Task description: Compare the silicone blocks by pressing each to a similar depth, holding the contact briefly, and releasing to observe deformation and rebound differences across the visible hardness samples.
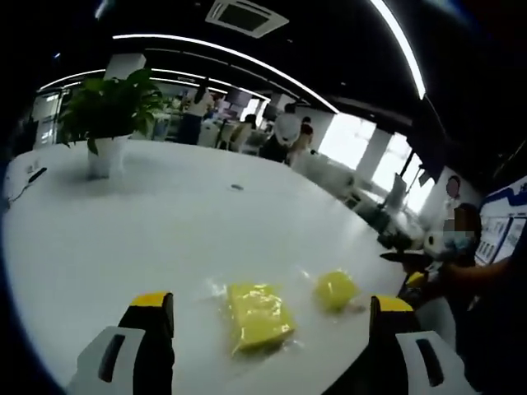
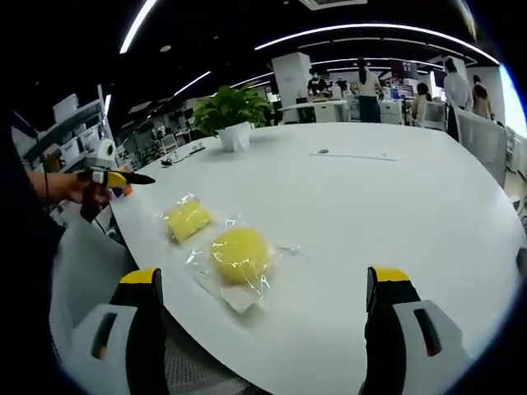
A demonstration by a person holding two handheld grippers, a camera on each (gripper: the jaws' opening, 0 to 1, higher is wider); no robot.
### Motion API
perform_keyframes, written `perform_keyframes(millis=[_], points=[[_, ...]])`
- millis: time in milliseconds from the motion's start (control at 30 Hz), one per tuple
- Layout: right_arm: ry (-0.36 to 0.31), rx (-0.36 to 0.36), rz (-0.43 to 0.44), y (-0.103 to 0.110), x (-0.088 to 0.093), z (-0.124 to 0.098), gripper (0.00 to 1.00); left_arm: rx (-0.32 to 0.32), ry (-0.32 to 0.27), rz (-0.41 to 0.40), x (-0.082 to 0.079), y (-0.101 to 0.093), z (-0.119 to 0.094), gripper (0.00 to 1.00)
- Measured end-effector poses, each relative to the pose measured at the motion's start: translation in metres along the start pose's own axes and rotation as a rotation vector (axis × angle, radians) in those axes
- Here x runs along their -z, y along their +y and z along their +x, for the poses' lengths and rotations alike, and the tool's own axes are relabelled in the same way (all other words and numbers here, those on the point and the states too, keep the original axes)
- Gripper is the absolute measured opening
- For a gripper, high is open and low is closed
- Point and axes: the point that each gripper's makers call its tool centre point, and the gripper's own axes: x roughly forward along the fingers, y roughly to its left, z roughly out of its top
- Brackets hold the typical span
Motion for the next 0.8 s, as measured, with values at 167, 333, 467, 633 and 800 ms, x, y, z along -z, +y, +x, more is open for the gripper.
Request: perform_keyframes(millis=[167, 333, 467, 633, 800], points=[[-0.012, 0.008, 0.001, -0.001, -0.003, -0.003, 0.96, 0.061, -0.014, -0.015, -0.014, -0.021, 0.013, 1.0], [-0.011, 0.007, 0.004, 0.002, -0.003, -0.002, 0.96, 0.096, 0.008, -0.017, -0.017, -0.033, 0.032, 1.0], [-0.022, 0.006, 0.003, 0.005, -0.006, -0.002, 0.96, 0.14, 0.019, -0.027, -0.018, -0.043, 0.049, 1.0], [-0.018, 0.006, 0.006, 0.007, -0.003, -0.004, 0.96, 0.167, 0.052, -0.058, -0.016, -0.052, 0.071, 1.0], [-0.019, 0.016, 0.01, 0.005, -0.002, -0.008, 0.96, 0.204, 0.068, -0.091, -0.02, -0.067, 0.095, 0.99]])
